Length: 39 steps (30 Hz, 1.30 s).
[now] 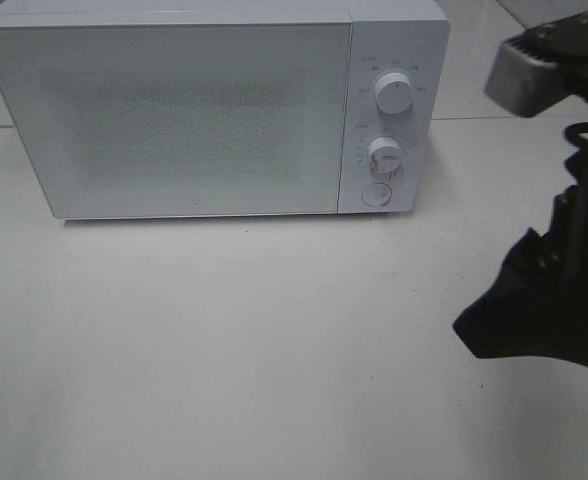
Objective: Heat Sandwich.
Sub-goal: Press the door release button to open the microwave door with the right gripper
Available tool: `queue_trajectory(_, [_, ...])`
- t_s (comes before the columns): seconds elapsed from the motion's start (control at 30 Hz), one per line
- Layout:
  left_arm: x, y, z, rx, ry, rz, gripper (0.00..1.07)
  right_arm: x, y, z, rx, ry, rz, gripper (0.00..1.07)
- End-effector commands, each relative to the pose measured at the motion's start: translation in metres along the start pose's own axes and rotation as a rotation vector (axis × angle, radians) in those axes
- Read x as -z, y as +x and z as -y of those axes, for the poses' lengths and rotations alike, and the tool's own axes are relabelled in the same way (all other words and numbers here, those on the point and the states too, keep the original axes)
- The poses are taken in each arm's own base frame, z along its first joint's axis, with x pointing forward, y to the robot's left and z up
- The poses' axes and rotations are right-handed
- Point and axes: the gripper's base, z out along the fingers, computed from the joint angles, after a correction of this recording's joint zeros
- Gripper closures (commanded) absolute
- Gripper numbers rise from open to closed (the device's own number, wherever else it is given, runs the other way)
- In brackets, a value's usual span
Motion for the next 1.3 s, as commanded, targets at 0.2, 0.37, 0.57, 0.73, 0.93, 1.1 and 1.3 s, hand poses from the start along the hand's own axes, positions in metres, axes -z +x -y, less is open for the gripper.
queue_trajectory(0.2, [0.002,0.001,0.001,0.006,0.005,0.026,0.09,0.031,0.037,-0.002,0.018,0.026,0.086,0.37])
queue_trajectory(0.37, [0.002,0.001,0.001,0.006,0.005,0.026,0.09,0.041,0.07,0.001,-0.005,0.079,0.144,0.37])
queue_trajectory(0.57, [0.002,0.001,0.001,0.006,0.005,0.026,0.09,0.047,0.105,0.006,-0.049,0.142,0.197,0.37])
queue_trajectory(0.73, [0.002,0.001,0.001,0.006,0.005,0.026,0.09,0.047,0.129,0.011,-0.143,0.206,0.24,0.37])
queue_trajectory(0.93, [0.002,0.001,0.001,0.006,0.005,0.026,0.09,0.05,0.148,0.012,-0.24,0.299,0.346,0.37])
queue_trajectory(1.1, [0.002,0.001,0.001,0.006,0.005,0.026,0.09,0.057,0.156,0.009,-0.284,0.348,0.446,0.37])
queue_trajectory(1.3, [0.002,0.001,0.001,0.006,0.005,0.026,0.09,0.061,0.168,0.01,-0.33,0.487,0.538,0.37])
